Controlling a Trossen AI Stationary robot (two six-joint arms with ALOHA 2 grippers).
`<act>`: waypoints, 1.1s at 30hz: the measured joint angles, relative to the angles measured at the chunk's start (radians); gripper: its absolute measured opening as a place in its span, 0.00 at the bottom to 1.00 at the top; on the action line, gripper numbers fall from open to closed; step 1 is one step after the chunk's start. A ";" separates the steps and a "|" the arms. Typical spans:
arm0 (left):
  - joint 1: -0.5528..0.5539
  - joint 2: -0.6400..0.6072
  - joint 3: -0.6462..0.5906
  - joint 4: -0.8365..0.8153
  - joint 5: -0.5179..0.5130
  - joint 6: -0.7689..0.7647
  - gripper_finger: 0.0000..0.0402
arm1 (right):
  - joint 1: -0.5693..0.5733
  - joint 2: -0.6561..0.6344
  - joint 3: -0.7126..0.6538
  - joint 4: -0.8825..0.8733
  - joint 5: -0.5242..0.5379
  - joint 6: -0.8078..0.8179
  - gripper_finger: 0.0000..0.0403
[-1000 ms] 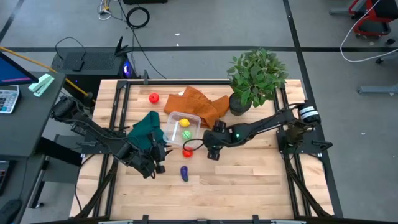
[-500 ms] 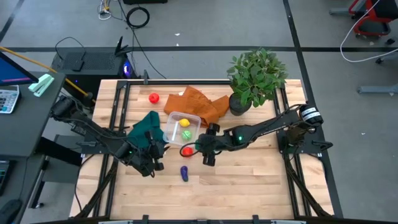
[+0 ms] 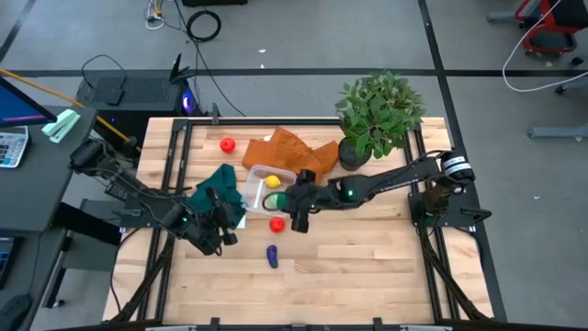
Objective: Pick and placing Produce into tupperware
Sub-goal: Put the green bell pepper into the transparent bin
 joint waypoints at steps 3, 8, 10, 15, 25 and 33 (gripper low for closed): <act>0.000 -0.005 0.000 -0.019 -0.011 -0.002 0.20 | -0.021 0.016 0.000 0.033 -0.028 -0.013 0.58; 0.006 -0.011 0.000 -0.030 -0.018 -0.010 0.20 | -0.036 0.038 0.022 0.048 -0.030 -0.064 0.58; 0.009 -0.011 0.001 -0.035 -0.019 -0.025 0.20 | -0.046 0.070 0.069 0.050 -0.031 -0.087 0.58; 0.011 -0.012 0.000 -0.041 -0.019 -0.029 0.20 | -0.075 0.149 0.208 -0.046 -0.029 -0.152 0.58; -0.002 -0.012 0.001 -0.081 -0.018 -0.078 0.19 | -0.164 0.345 0.413 -0.245 -0.029 -0.174 0.58; -0.004 -0.012 0.000 -0.087 -0.018 -0.083 0.18 | -0.208 0.400 0.424 -0.310 -0.030 -0.154 0.58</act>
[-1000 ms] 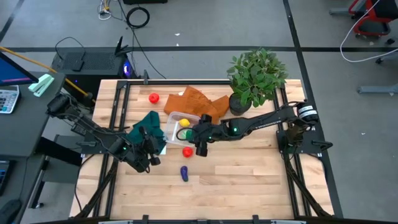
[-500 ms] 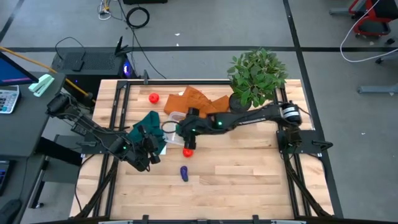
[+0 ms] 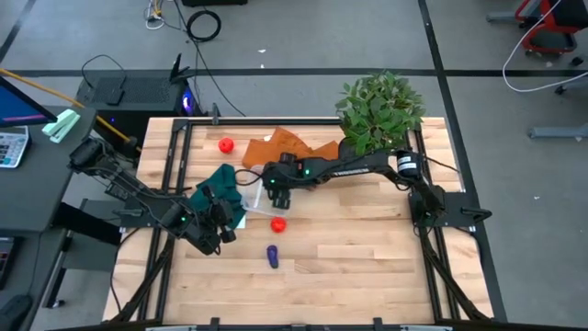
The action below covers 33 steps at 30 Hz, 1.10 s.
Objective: Pick and placing Produce into tupperware
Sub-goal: Put the green bell pepper into the transparent bin, then put the red apple into the transparent bin
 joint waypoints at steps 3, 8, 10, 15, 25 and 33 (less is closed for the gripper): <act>-0.003 0.000 0.000 0.003 0.000 0.000 0.19 | -0.005 -0.002 0.000 -0.020 0.001 0.005 0.58; -0.003 0.000 0.000 0.000 -0.001 -0.004 0.19 | 0.001 -0.007 -0.001 -0.074 -0.004 0.007 0.58; -0.003 0.000 0.000 0.000 0.000 -0.004 0.18 | 0.005 -0.008 -0.001 -0.093 -0.027 0.008 0.58; -0.003 0.000 0.000 0.002 0.000 -0.004 0.18 | 0.006 -0.008 -0.001 -0.103 -0.051 0.010 0.58; -0.003 0.000 0.000 0.001 -0.001 -0.004 0.19 | 0.006 -0.008 -0.001 -0.103 -0.051 0.002 0.66; -0.003 0.000 0.000 0.000 0.000 -0.004 0.18 | 0.022 -0.010 -0.001 -0.104 -0.047 -0.015 0.68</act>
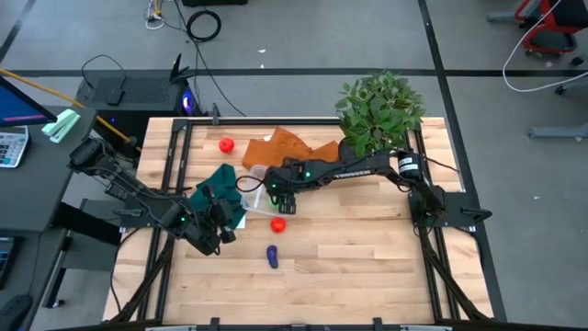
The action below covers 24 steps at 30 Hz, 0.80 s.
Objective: Pick and placing Produce into tupperware
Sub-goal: Put the red apple into the transparent bin
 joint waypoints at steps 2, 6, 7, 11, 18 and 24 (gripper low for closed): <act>0.000 0.000 0.000 0.000 0.000 0.000 0.19 | 0.003 0.000 0.004 -0.007 0.000 -0.003 0.67; 0.000 0.000 0.000 0.000 0.000 0.000 0.20 | 0.009 0.000 0.061 -0.018 0.003 -0.022 0.67; 0.000 0.000 0.000 0.000 0.000 0.000 0.20 | 0.010 0.000 0.082 -0.026 0.005 -0.027 0.67; 0.000 0.000 0.000 -0.002 0.000 0.000 0.19 | 0.020 -0.001 0.180 -0.082 0.004 -0.048 0.67; -0.027 0.000 0.000 -0.020 -0.001 -0.013 0.18 | 0.066 -0.002 0.291 -0.243 0.005 -0.050 0.66; -0.081 -0.017 0.000 -0.233 -0.087 -0.248 0.18 | 0.126 -0.002 0.293 -0.324 0.006 -0.030 0.66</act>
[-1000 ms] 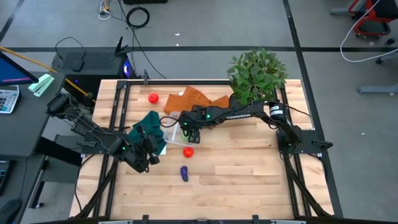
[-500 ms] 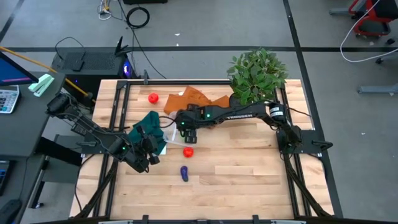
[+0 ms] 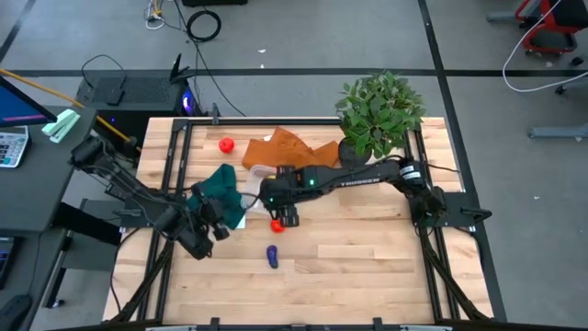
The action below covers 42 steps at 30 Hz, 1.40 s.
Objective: Pick and placing Produce into tupperware
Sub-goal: Put the red apple into the transparent bin
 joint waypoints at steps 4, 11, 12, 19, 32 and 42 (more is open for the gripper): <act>-0.042 -0.036 0.000 -0.100 -0.052 -0.127 0.17 | 0.039 0.000 0.000 -0.003 0.022 0.015 0.66; -0.062 -0.080 0.000 -0.212 -0.104 -0.247 0.18 | 0.099 0.000 -0.008 -0.006 0.051 0.043 0.66; -0.059 -0.081 0.000 -0.223 -0.105 -0.260 0.17 | 0.104 0.000 -0.012 -0.006 0.054 0.050 0.66; -0.011 -0.081 0.000 -0.278 -0.105 -0.327 0.15 | 0.120 0.000 -0.018 0.069 0.117 0.041 0.66; 0.150 -0.081 0.000 -0.279 -0.109 -0.327 0.17 | 0.121 0.001 -0.027 0.287 0.324 -0.022 0.66; 0.284 -0.081 0.000 -0.286 -0.111 -0.300 0.14 | 0.121 0.005 -0.218 0.551 0.364 -0.073 0.66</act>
